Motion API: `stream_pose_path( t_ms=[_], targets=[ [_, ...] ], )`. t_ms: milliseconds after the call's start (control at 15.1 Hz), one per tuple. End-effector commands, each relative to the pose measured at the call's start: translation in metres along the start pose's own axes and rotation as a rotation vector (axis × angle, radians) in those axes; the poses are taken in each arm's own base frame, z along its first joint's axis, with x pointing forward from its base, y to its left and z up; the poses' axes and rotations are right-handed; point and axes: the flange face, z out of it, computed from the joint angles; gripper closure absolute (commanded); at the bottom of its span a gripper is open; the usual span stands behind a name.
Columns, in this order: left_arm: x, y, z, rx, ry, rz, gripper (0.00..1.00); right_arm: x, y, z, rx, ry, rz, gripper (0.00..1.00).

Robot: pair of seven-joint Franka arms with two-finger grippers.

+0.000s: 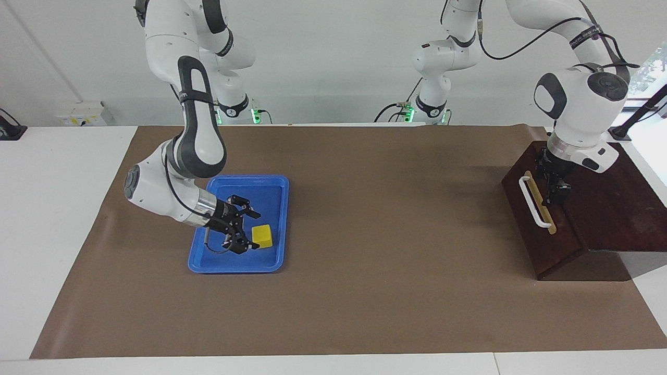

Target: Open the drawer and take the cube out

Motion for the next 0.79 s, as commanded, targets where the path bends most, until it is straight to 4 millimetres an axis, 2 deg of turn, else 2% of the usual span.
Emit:
stream_pose_path(
  t_ms=[0,198,330,462,594,726],
  targets=[
    [0.007,0.000,-0.002,-0.002,0.024,0.004,0.00,-0.025,0.016,-0.050,-0.014,0.090,-0.092,0.00],
    [0.007,-0.001,-0.005,0.006,0.033,0.009,0.00,-0.047,0.030,-0.091,-0.078,0.154,-0.328,0.00],
    [0.005,0.001,-0.010,0.007,0.033,0.010,0.00,-0.043,0.047,-0.126,-0.098,0.158,-0.490,0.00],
    [0.001,0.002,-0.020,0.007,0.032,0.022,0.00,-0.047,0.063,-0.152,-0.140,0.201,-0.646,0.00],
    [-0.004,0.004,-0.030,0.014,0.032,0.035,0.00,-0.059,0.079,-0.172,-0.222,0.275,-0.867,0.00],
    [-0.020,0.006,-0.047,0.010,0.033,0.089,0.00,-0.064,0.091,-0.189,-0.298,0.327,-1.059,0.00]
  ],
)
